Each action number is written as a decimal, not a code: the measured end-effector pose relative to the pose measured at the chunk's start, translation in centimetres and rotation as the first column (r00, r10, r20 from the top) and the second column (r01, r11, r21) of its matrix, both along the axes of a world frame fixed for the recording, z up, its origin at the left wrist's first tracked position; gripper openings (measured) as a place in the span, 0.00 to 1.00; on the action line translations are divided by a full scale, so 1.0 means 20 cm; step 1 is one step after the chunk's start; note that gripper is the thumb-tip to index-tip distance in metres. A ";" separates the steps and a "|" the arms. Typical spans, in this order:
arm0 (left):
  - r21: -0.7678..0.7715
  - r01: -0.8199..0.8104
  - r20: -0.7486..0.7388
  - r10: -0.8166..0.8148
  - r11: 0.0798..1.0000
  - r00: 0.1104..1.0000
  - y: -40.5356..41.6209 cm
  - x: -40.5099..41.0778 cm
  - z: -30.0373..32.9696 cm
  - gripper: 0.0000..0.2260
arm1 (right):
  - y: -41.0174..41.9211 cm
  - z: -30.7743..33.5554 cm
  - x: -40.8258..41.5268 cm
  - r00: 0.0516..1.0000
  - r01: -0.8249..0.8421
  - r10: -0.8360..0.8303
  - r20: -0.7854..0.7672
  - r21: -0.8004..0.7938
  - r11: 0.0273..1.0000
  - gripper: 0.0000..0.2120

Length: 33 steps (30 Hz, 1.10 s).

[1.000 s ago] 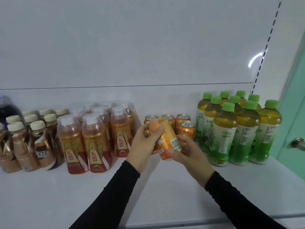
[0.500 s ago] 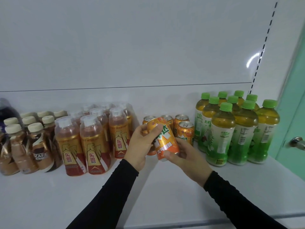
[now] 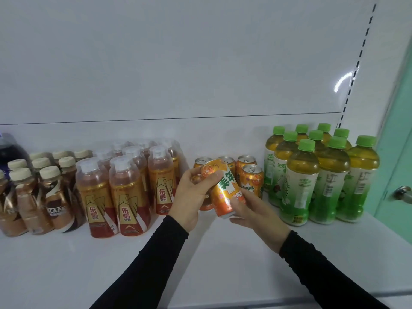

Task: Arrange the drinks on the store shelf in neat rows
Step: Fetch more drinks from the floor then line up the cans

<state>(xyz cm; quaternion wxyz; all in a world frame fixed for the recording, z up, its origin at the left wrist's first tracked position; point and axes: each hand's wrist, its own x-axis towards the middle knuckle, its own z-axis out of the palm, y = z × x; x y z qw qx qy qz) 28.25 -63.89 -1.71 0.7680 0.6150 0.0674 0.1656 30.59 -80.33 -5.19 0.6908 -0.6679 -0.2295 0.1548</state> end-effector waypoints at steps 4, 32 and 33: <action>0.064 -0.031 0.029 0.029 0.997 0.999 -0.02 0.01 0.00 0.21 | 0.00 -0.01 0.01 0.996 0.036 -0.034 0.084 -0.030 0.999 0.38; -0.150 0.198 -0.129 -0.217 0.969 0.968 -0.05 0.02 0.25 0.21 | -0.02 0.17 0.06 0.687 0.257 -0.178 0.705 -0.006 0.967 0.38; -0.166 0.199 -0.132 -0.221 0.966 0.966 -0.05 0.02 0.26 0.21 | -0.02 0.18 0.05 0.677 0.253 -0.182 0.713 0.006 0.967 0.37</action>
